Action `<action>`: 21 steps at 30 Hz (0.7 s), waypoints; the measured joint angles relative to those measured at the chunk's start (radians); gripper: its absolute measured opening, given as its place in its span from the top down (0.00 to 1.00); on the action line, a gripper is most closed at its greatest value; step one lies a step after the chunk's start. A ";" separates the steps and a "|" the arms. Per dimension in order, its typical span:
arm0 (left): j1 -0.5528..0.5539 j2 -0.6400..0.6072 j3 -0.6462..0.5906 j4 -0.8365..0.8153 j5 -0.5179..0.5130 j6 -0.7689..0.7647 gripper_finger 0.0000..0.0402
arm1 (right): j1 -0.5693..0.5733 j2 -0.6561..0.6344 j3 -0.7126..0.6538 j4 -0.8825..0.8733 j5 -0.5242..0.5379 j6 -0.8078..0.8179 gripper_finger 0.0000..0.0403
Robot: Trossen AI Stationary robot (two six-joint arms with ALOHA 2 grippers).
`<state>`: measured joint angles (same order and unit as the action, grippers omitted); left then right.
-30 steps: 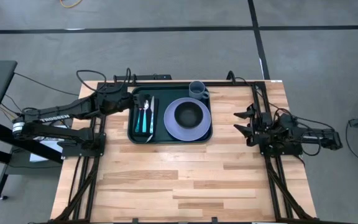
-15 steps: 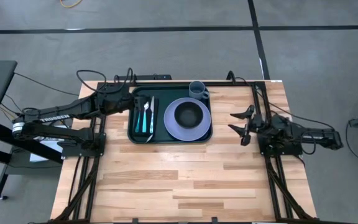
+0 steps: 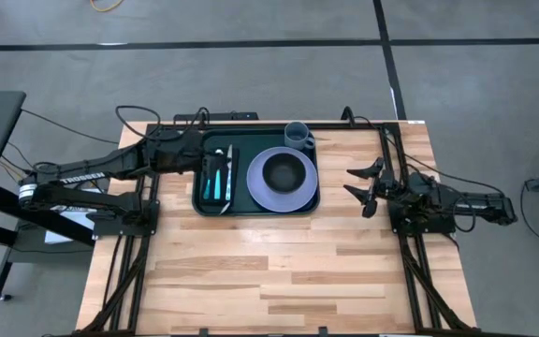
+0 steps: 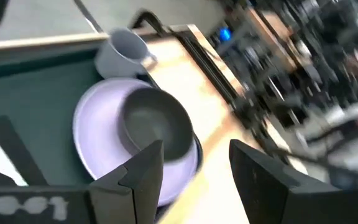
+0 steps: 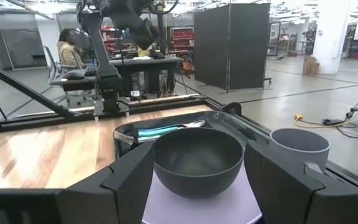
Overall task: Set up tray
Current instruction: Return to Home Position
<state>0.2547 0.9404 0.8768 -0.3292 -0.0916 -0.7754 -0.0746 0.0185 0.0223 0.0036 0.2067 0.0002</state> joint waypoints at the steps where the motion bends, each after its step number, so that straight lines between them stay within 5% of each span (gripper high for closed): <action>1: -0.004 0.000 0.000 -0.004 0.027 0.017 0.57 | 0.000 0.000 0.000 0.000 0.000 0.000 0.41; 5: -0.052 0.000 0.000 -0.070 0.057 0.171 0.57 | 0.000 0.000 0.000 -0.001 0.000 0.000 0.41; 10: -0.157 -0.007 -0.030 -0.177 -0.075 0.326 0.57 | 0.000 0.000 0.001 -0.003 0.000 0.000 0.41; 13: -0.215 -0.060 -0.146 -0.114 -0.077 0.358 0.57 | 0.000 0.000 0.001 -0.003 0.000 0.000 0.41; 21: -0.339 -0.274 -0.528 0.159 0.123 0.388 0.57 | 0.000 0.000 0.001 -0.003 0.000 0.000 0.41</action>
<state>-0.0841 0.6666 0.3492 -0.1703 0.0314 -0.3874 -0.0746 0.0185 0.0231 0.0006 0.2072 0.0004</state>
